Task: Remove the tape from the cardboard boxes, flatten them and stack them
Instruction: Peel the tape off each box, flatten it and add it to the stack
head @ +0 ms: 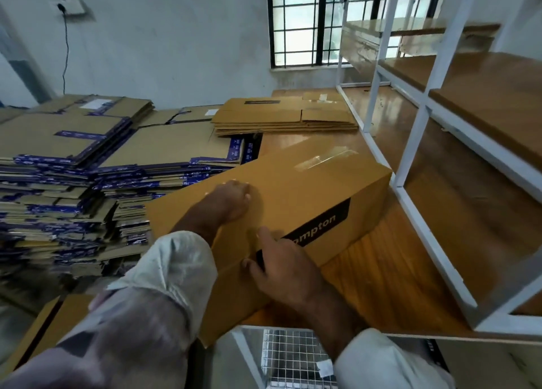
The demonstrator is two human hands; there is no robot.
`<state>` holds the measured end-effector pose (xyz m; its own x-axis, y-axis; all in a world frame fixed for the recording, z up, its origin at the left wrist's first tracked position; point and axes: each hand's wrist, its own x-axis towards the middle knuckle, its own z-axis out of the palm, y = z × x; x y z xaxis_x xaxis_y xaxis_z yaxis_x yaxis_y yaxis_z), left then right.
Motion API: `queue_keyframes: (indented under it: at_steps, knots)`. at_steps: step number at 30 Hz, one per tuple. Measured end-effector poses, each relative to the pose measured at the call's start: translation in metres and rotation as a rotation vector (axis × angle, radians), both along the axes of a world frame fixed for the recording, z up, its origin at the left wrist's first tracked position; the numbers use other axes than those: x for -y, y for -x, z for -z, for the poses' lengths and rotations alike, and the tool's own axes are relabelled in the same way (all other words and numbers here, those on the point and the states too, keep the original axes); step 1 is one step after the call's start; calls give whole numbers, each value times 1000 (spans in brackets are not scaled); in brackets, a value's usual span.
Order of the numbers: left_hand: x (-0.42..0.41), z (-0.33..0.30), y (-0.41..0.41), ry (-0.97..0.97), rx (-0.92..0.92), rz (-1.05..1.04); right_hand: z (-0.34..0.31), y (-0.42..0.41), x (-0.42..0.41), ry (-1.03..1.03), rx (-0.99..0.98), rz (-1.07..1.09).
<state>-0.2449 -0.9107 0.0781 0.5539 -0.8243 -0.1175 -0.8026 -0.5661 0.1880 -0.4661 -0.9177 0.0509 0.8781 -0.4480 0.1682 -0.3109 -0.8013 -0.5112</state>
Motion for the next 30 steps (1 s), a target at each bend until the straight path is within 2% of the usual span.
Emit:
queue_keyframes:
  at_steps: [6, 9, 12, 14, 17, 21, 27, 30]
  knots:
    - [-26, -1, 11, 115, -75, 120, -18, -1, 5, -70, -58, 19]
    - [-43, -7, 50, 123, -69, 238, -47, 11, 36, -131, -3, 205]
    - [-58, -3, 68, 21, 50, 346, -70, 0, 71, 31, 110, 403]
    - [-60, 2, 65, -66, 134, 354, -81, -24, 89, 95, 81, 373]
    - [-61, -9, 50, -163, 135, 283, -88, -70, 108, 147, 11, 209]
    - [-77, -25, 21, -259, 155, 157, -83, -130, 130, 217, -197, 49]
    - [-105, -19, 16, -178, 162, -84, -57, -171, 164, 217, -385, -6]
    - [-108, -10, 36, -76, 183, -288, -52, -175, 177, 146, -423, -23]
